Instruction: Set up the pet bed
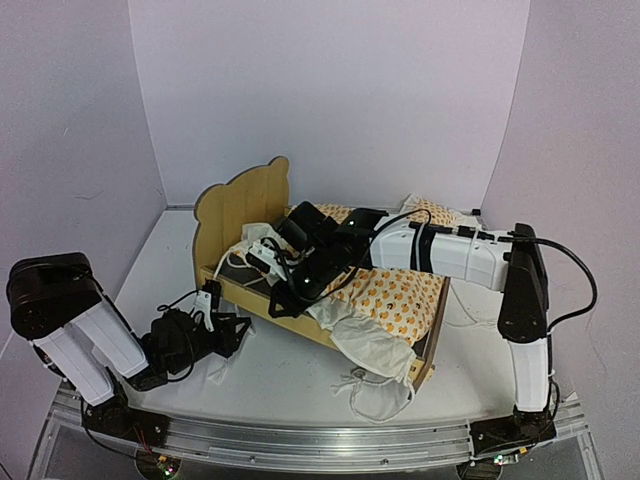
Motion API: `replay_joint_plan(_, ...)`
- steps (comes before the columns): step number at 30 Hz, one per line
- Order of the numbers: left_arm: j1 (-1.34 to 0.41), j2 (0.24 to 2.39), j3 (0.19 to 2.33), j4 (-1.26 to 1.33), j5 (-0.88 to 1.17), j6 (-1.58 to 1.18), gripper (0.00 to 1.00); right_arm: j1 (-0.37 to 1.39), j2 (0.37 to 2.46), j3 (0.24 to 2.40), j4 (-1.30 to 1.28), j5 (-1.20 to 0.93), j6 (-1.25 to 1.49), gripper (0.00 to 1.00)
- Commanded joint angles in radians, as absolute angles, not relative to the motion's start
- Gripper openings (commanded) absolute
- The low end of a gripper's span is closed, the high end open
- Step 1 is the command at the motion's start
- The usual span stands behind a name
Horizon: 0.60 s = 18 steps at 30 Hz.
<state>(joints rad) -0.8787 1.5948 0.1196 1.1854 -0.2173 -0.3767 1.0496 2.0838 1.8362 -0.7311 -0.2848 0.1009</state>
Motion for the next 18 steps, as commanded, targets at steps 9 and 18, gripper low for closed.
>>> replay_joint_plan(9, -0.784, 1.61, 0.185, 1.316, -0.115, -0.324, 0.06, 1.042, 1.943, 1.815, -0.647, -0.383, 0.216, 0.0)
replay_joint_plan(18, -0.784, 1.243, 0.112, 0.869, 0.333, -0.537, 0.0, 0.992, 1.955, 1.738, -0.661, -0.36, 0.06, 0.0)
